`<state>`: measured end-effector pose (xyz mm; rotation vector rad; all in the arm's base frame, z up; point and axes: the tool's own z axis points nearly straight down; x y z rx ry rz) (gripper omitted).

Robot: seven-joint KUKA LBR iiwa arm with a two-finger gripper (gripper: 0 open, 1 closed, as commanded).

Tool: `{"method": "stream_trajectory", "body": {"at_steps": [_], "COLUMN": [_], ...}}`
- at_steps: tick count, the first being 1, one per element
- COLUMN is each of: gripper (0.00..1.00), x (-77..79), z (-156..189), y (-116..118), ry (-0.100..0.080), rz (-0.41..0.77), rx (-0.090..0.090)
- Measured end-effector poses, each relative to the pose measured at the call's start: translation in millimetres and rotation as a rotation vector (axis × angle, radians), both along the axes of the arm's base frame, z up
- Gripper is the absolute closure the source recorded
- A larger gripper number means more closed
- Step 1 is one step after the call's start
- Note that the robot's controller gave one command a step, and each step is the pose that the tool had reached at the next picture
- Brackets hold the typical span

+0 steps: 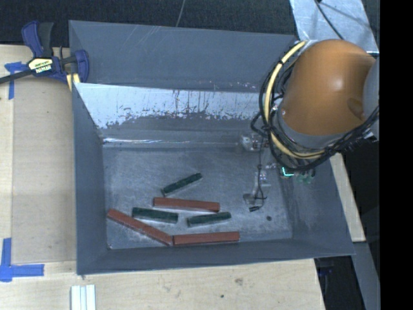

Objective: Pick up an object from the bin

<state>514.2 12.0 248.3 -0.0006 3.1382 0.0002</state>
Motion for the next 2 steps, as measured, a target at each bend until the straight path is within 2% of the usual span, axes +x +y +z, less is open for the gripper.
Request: {"method": "stream_trajectory", "body": {"at_steps": [1,2], "gripper": [0.00,0.00], "x": [0.0,1.2], "z": [0.1,4.0], "y": [0.0,4.0], "ry": [0.000,0.000], "rz": [0.000,0.081], "rx": [0.000,-0.001]}}
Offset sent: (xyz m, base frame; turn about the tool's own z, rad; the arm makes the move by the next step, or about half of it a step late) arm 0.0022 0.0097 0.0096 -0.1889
